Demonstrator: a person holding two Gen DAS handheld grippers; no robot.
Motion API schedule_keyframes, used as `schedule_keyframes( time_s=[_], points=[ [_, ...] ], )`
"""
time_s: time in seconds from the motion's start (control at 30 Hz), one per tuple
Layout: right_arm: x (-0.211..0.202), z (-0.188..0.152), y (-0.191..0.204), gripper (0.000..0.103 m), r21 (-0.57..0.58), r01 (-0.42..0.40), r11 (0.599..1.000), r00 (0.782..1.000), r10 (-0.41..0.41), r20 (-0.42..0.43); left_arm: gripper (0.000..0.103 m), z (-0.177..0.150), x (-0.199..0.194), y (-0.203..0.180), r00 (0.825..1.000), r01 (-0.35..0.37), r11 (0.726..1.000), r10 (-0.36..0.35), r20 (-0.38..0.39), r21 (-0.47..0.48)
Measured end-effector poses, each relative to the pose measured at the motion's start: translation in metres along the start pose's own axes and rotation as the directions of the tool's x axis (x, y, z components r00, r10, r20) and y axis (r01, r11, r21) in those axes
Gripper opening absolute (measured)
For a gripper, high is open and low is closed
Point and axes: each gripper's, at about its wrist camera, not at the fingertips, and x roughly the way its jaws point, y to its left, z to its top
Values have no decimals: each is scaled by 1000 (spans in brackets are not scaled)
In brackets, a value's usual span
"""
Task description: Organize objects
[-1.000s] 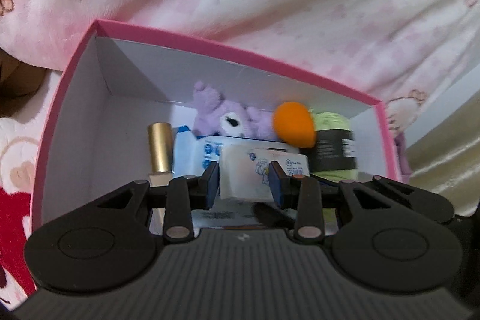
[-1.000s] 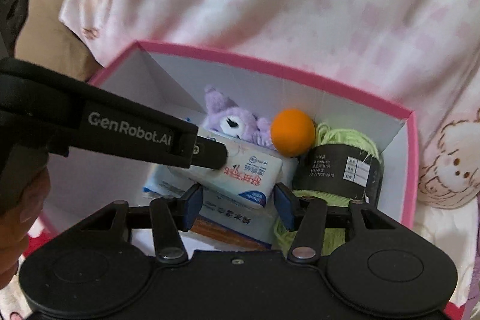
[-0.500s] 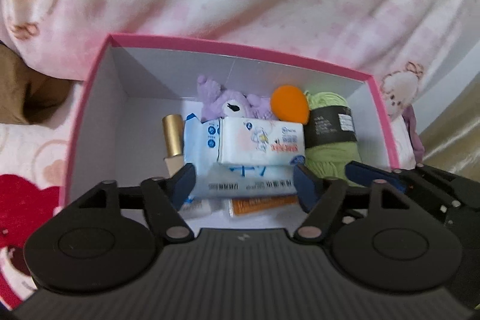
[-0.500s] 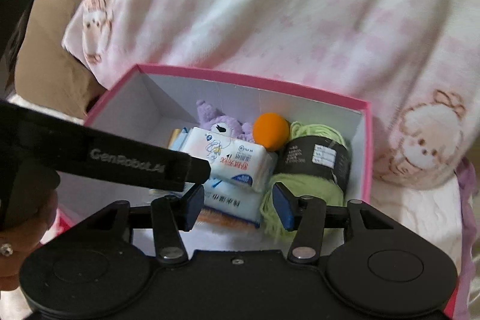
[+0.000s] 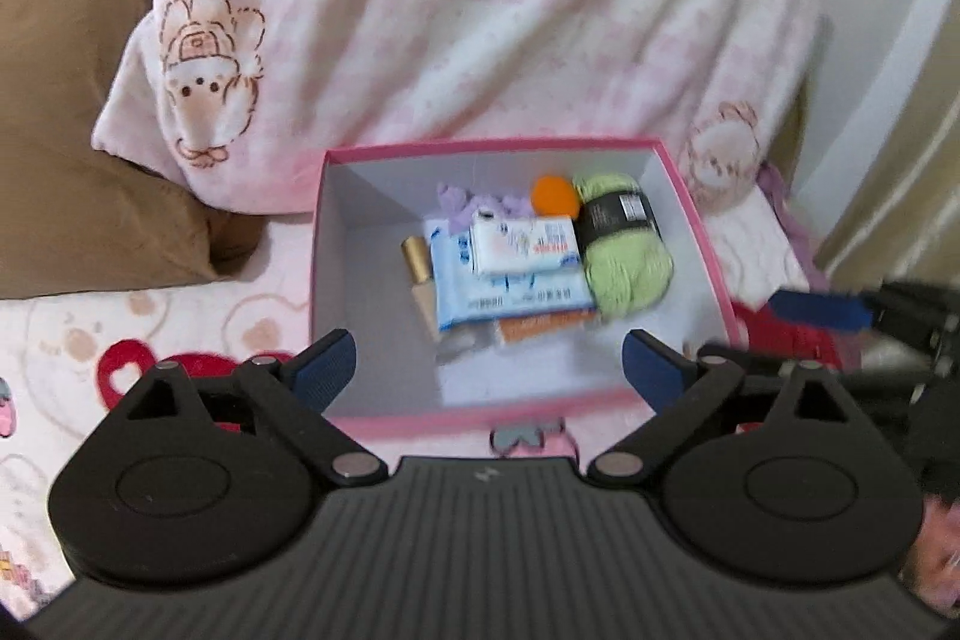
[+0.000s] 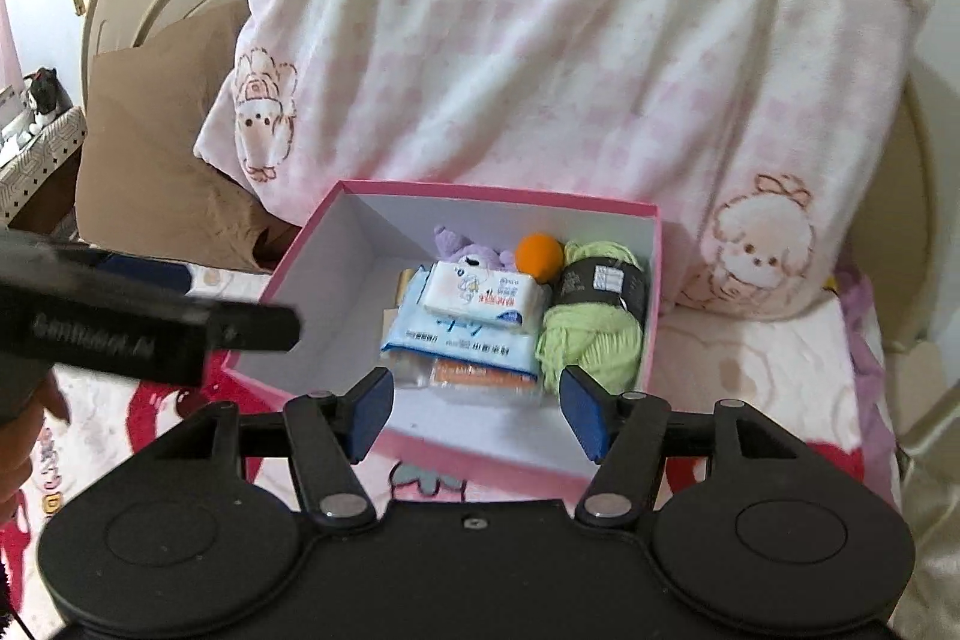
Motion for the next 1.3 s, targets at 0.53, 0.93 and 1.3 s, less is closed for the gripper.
schedule_keyframes(
  time_s=[0.53, 0.93, 1.3],
  points=[
    [-83, -54, 35, 76, 12, 74, 997, 997, -75, 33, 97, -70, -64, 14, 1000, 10, 999, -10, -9, -30],
    [-72, -74, 46, 77, 51, 141, 989, 989, -138, -44, 97, -97, -61, 13, 1000, -5, 999, 5, -10, -46],
    [-67, -85, 54, 77, 79, 159, 984, 986, -154, -67, 97, -110, -58, 19, 999, -45, 998, 44, -22, -42]
  ],
)
